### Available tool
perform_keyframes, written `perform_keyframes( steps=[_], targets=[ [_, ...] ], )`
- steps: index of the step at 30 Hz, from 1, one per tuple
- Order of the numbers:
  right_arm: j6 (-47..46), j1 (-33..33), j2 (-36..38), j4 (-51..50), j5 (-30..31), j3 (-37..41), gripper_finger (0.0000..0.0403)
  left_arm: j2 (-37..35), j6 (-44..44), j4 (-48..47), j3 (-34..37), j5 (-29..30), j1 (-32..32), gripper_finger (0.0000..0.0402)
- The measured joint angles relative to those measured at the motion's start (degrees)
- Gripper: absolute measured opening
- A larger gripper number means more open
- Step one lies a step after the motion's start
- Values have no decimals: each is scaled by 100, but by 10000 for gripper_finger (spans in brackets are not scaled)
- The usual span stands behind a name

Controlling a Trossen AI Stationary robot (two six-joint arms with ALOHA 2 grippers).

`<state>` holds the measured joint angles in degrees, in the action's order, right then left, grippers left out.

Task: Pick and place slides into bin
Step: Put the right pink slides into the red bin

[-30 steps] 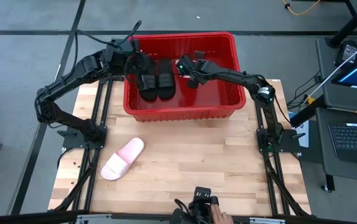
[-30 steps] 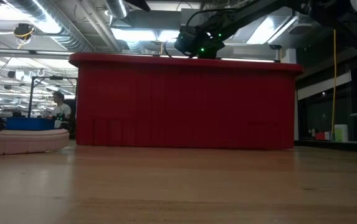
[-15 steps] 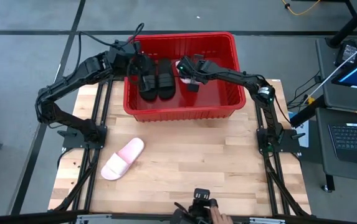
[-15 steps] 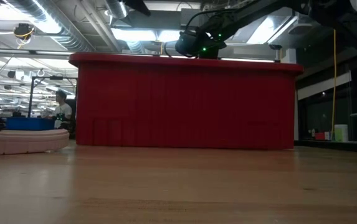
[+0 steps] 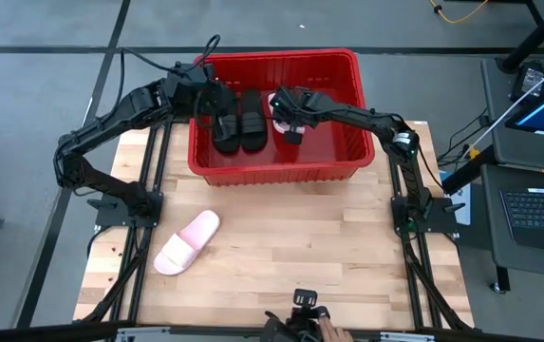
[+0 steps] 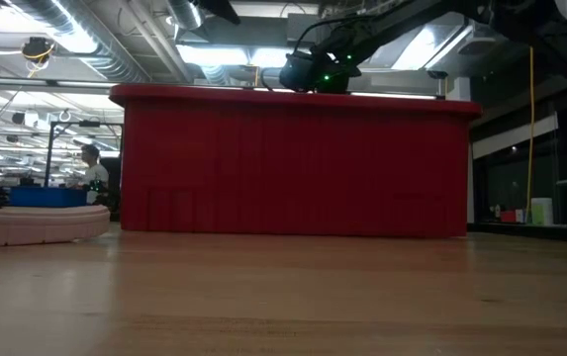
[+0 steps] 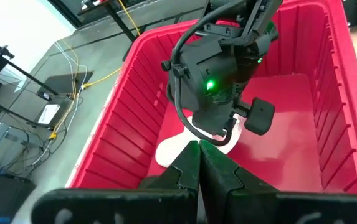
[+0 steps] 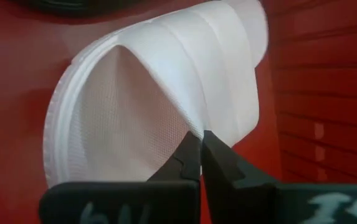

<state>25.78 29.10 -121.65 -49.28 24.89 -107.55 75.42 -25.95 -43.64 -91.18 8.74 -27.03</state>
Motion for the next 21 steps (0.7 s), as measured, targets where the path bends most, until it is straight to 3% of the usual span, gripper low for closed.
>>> perform_keyframes(
  steps=[7, 21],
  targets=[
    [0, 43, -142, 32, -193, 0, 9, 0, 259, 1, 0, -389, 6, 2],
    [-19, 79, -293, 553, -319, 2, 63, 0, 290, 0, 0, -392, 260, 2]
  ],
)
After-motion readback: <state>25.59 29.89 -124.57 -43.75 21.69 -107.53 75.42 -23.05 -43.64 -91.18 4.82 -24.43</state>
